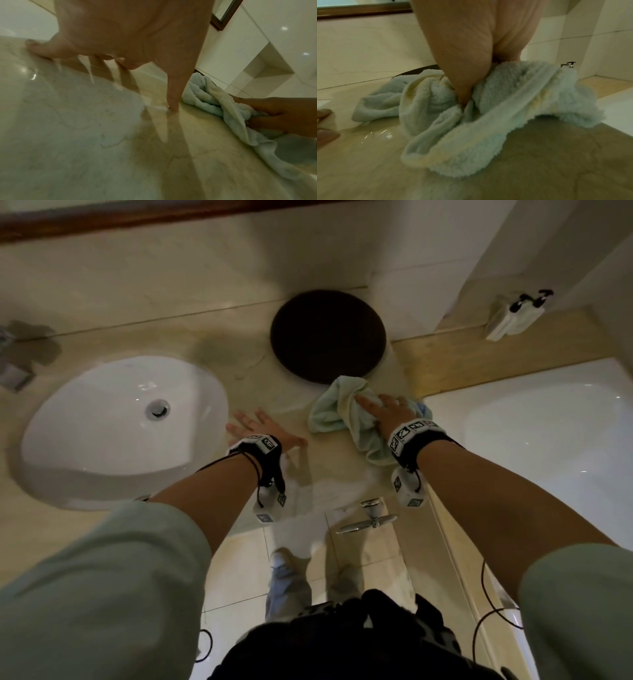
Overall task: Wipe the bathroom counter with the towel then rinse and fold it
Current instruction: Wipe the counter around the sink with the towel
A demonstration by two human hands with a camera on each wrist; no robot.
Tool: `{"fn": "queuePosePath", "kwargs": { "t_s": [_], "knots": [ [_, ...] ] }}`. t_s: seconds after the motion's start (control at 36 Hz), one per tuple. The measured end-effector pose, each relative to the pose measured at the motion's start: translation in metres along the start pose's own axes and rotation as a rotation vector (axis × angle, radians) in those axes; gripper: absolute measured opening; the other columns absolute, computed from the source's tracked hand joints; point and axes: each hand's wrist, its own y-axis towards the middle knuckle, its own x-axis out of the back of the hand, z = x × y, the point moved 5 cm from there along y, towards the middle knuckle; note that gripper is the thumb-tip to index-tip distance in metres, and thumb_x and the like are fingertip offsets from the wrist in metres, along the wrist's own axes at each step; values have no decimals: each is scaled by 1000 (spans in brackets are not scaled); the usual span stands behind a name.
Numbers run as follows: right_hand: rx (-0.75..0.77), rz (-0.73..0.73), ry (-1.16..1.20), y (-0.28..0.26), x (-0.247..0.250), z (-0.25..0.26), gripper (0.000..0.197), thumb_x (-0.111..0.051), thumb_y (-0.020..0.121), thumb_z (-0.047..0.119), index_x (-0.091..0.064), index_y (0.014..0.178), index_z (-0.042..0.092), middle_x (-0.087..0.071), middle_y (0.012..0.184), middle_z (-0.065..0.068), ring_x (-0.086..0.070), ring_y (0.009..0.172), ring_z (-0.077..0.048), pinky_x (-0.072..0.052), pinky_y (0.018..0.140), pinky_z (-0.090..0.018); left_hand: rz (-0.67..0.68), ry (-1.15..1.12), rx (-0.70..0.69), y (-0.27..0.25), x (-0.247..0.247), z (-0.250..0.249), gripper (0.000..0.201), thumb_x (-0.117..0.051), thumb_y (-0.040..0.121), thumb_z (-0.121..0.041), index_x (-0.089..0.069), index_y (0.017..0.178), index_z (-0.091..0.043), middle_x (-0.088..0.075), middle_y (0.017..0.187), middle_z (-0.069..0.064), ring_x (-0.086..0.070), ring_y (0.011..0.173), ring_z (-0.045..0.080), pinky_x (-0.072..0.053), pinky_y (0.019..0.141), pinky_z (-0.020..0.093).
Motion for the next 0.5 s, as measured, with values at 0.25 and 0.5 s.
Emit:
{"fn": "queuePosePath", "kwargs": {
  "t_s": [0.25, 0.5],
  "knots": [
    [8, -70, -31, 19, 15, -20, 81, -60, 84, 55, -8, 146, 53, -12, 158, -3, -18, 141, -37, -18, 112, -55, 1, -8, -20, 0, -1, 0, 131, -67, 66, -71, 17, 150, -15, 28, 152, 21, 20, 138, 50, 1, 111, 64],
    [62, -108, 40, 8, 2, -15, 87, -68, 83, 38, -12, 150, 42, -19, 156, -5, -12, 144, -35, -10, 116, -55, 19, 14, 18, 5, 0, -2, 134, -69, 65, -70, 19, 149, -13, 29, 151, 22, 20, 137, 52, -1, 111, 66]
  ]
}}
